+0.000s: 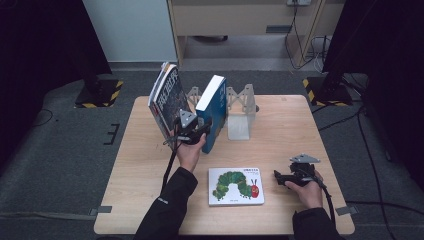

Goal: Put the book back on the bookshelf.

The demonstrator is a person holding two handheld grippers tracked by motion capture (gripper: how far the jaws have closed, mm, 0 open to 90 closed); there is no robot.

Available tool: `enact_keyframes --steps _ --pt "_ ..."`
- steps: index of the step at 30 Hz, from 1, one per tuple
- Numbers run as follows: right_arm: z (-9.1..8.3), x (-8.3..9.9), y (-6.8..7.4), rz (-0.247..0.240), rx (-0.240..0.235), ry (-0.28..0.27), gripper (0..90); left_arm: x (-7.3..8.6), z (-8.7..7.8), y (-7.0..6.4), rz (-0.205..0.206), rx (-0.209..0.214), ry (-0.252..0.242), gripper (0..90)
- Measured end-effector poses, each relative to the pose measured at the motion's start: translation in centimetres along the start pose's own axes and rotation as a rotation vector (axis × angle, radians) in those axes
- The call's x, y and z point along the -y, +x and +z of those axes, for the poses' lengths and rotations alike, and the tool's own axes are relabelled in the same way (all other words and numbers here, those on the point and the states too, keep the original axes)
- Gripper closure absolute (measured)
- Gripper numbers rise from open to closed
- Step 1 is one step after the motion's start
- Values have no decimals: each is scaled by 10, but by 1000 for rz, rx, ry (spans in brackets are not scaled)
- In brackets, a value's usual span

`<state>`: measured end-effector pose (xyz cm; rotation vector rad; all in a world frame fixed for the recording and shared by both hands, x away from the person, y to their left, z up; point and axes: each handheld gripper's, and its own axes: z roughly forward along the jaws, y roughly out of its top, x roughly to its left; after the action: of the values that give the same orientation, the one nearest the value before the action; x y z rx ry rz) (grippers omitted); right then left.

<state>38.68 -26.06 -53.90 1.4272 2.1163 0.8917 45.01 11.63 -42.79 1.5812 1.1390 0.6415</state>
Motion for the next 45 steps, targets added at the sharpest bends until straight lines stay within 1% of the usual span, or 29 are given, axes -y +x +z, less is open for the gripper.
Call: enact_keyframes --steps 3,7,8,12,14,19,24,27,30,34,35,40,41,44,45 --pt "0 0 0 -2 1 -1 66 0 0 0 -1 -6 -1 568" --pt "0 0 0 -1 0 0 65 -1 1 -4 10 -42 -4 581" --pt "0 0 0 -1 0 0 65 0 2 -6 2 -50 -4 583" --pt "0 0 0 -1 0 0 65 -2 5 -10 -1 -82 -1 587" --pt "0 0 0 -1 0 0 65 -3 8 -11 -8 -89 0 587" --pt "0 0 0 -3 -3 2 66 -6 15 -14 -5 -99 5 585" --pt "0 0 0 -6 -4 0 66 -9 23 -16 -7 -98 12 577" --pt "0 0 0 -7 -5 0 66 -11 28 -18 2 -95 21 572" --pt "0 0 0 -6 -5 0 65 -11 31 -17 1 -80 18 564" --pt "0 0 0 -4 -5 2 65 -7 28 -14 17 -52 -2 553" --pt "0 0 0 -4 -5 1 65 -5 27 -14 13 -43 -5 551" --pt "0 0 0 -3 -3 -2 65 3 18 -12 16 -25 16 553" --pt "0 0 0 -5 -5 0 65 3 18 -12 13 -25 24 558" --pt "0 0 0 -4 -3 -2 66 4 19 -10 1 -22 21 564" --pt "0 0 1 -2 -3 -1 65 4 20 -11 4 -24 24 563"
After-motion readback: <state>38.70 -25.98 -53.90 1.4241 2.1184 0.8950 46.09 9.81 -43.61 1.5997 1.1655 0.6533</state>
